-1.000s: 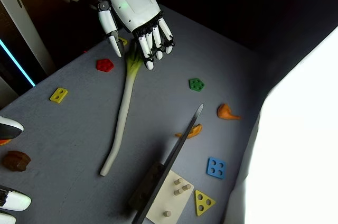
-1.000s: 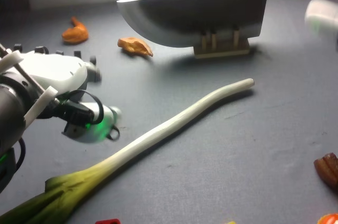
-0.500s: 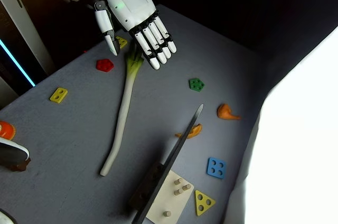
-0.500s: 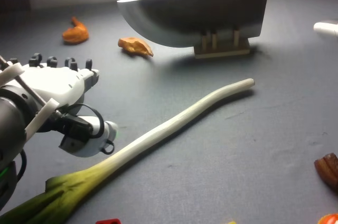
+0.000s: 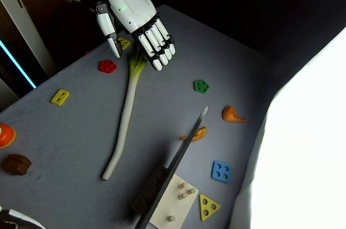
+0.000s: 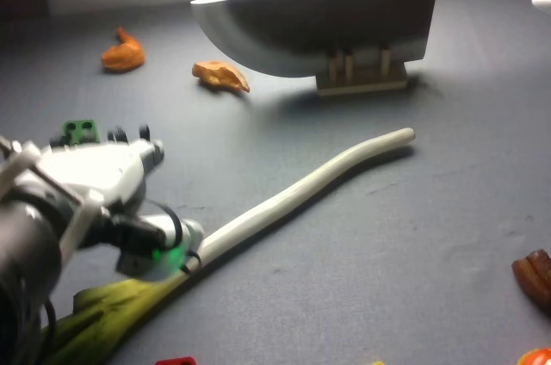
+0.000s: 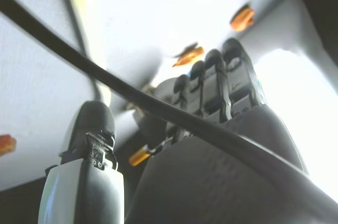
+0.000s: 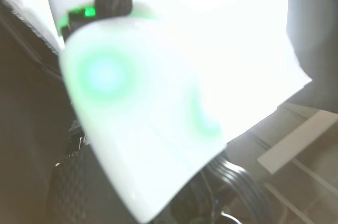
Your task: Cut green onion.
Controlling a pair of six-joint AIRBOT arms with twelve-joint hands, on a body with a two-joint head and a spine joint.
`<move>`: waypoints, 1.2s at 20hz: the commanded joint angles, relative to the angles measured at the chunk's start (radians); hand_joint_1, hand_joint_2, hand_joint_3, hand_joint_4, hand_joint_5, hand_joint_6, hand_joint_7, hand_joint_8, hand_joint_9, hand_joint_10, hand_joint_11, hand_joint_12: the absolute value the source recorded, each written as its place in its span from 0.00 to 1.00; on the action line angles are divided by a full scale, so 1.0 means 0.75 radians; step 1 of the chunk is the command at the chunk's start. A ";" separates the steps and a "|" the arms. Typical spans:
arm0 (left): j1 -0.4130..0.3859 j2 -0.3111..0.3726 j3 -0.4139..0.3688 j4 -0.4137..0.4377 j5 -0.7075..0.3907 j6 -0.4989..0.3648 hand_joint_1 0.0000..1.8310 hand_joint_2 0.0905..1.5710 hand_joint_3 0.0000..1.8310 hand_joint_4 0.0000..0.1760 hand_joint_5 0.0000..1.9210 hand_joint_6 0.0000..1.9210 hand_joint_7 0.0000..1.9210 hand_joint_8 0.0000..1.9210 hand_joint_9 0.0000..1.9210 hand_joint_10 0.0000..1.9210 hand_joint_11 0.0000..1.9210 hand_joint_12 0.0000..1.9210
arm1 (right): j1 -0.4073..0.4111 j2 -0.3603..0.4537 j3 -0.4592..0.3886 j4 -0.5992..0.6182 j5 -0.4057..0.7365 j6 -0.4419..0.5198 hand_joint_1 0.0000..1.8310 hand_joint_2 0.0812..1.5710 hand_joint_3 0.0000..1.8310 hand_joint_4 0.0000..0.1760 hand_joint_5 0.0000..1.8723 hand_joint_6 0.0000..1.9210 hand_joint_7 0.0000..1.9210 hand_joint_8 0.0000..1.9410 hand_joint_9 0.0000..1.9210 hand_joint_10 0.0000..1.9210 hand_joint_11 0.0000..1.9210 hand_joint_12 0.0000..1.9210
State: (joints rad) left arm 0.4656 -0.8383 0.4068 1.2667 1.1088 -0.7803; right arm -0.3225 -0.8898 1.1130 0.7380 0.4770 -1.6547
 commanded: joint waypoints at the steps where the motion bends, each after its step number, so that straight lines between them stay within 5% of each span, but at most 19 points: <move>1: 0.008 -0.009 -0.009 0.120 0.050 -0.027 0.25 0.82 0.00 0.06 0.05 0.00 0.06 0.00 0.06 0.00 0.00 0.13 | 0.016 -0.004 0.024 -0.032 0.057 -0.002 0.61 0.61 0.00 0.02 0.00 0.00 0.00 0.00 0.00 0.00 0.00 0.00; 4: 0.064 -0.023 -0.048 0.137 0.078 -0.112 0.25 0.84 0.00 0.08 0.05 0.00 0.04 0.00 0.04 0.00 0.00 0.02 | -0.002 -0.070 0.130 -0.032 0.001 0.025 0.59 0.62 0.00 0.01 0.00 0.00 0.00 0.00 0.00 0.00 0.00 0.00; 8: 0.104 -0.043 -0.090 0.126 0.131 -0.192 0.25 0.87 0.01 0.03 0.06 0.00 0.06 0.00 0.05 0.01 0.01 0.00 | -0.022 -0.186 0.300 -0.079 -0.054 0.107 0.58 0.62 0.00 0.04 0.00 0.00 0.00 0.00 0.00 0.00 0.00 0.00; 10: 0.105 -0.046 -0.103 0.107 0.144 -0.192 0.39 0.84 0.00 0.02 0.08 0.01 0.06 0.00 0.06 0.01 0.01 0.01 | -0.033 -0.246 0.379 -0.140 -0.054 0.177 0.58 0.62 0.00 0.04 0.00 0.00 0.00 0.00 0.00 0.00 0.00 0.00; 12: 0.112 -0.053 -0.105 0.097 0.148 -0.197 0.42 0.83 0.00 0.05 0.09 0.01 0.07 0.00 0.06 0.01 0.00 0.01 | -0.037 -0.281 0.425 -0.159 -0.054 0.211 0.58 0.61 0.00 0.03 0.00 0.00 0.00 0.00 0.00 0.00 0.00 0.00; 18: 0.145 -0.117 -0.094 0.130 0.202 -0.274 0.42 0.83 0.00 0.07 0.08 0.00 0.06 0.01 0.05 0.00 0.00 0.00 | -0.066 -0.341 0.529 -0.450 0.013 0.651 0.57 0.61 0.00 0.00 0.00 0.00 0.00 0.00 0.00 0.00 0.00 0.00; 24: 0.213 -0.173 -0.088 0.200 0.238 -0.338 0.41 0.83 0.00 0.02 0.08 0.00 0.06 0.00 0.05 0.00 0.01 0.01 | -0.104 -0.449 0.670 -0.561 0.033 0.779 0.58 0.60 0.00 0.00 0.00 0.00 0.00 0.00 0.00 0.00 0.00 0.00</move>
State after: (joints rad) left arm 0.6292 -0.9657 0.3386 1.3399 1.2362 -1.0309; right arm -0.4084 -1.2400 1.6104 0.3180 0.3702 -1.0752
